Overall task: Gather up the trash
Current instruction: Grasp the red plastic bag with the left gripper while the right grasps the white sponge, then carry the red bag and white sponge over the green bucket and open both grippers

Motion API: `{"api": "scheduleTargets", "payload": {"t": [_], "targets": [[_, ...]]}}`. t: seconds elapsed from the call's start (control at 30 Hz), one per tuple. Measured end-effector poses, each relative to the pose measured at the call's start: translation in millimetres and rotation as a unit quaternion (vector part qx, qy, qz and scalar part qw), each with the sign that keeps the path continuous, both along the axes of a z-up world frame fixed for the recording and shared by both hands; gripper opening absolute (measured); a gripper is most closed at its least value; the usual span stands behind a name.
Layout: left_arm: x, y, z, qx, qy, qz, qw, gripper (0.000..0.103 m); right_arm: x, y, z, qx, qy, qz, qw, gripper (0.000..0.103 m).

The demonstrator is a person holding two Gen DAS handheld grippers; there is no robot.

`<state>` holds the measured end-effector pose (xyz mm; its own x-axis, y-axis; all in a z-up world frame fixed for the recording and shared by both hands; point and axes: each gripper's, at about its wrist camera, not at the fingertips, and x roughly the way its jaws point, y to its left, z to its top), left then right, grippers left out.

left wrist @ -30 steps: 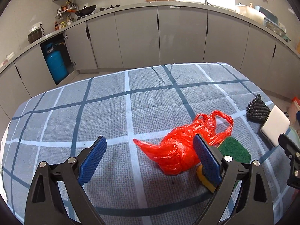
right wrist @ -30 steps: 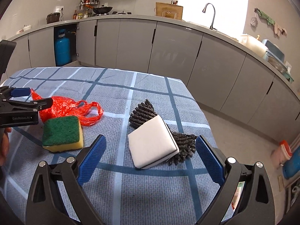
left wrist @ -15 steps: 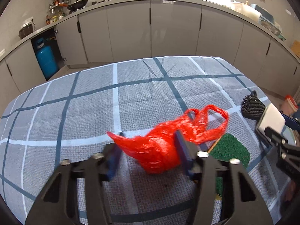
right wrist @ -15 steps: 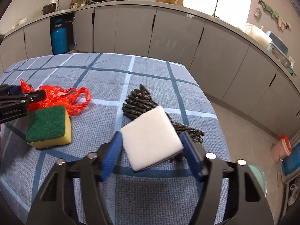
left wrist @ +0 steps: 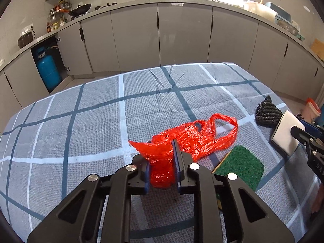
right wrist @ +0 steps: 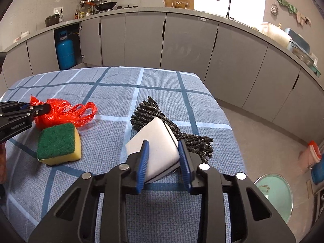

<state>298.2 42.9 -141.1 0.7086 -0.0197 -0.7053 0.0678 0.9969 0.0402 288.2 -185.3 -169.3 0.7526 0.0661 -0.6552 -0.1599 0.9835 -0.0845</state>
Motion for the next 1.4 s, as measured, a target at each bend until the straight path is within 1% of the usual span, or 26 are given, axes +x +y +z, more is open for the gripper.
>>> {"api": "scheduleTargets", "payload": {"t": [0.07,0.27,0.4,0.57,0.9,1.4], "targets": [[-2,1,4,0.001,-0.004,0.003,1.0,0.019,-3,0,3,0.007,-0.002,0.003,1.0,0.026],[-11,6,22,0.002,-0.025,0.014,0.9996,0.019,-18,-3,16,0.032,-0.015,0.009,0.999,0.025],[-16,4,33,0.001,-0.035,0.012,0.9993,0.019,-26,-2,23,0.033,-0.026,0.01,0.999,0.025],[-24,-8,46,0.002,-0.05,0.003,0.9987,0.019,-34,-6,31,0.036,-0.036,0.004,0.999,0.025],[-34,-58,66,-0.004,-0.068,-0.051,0.9963,0.019,-51,-37,43,0.048,-0.051,-0.024,0.997,0.025],[-36,-134,71,0.01,-0.071,-0.11,0.9914,0.019,-64,-104,43,0.072,-0.062,-0.081,0.992,0.025]]}}
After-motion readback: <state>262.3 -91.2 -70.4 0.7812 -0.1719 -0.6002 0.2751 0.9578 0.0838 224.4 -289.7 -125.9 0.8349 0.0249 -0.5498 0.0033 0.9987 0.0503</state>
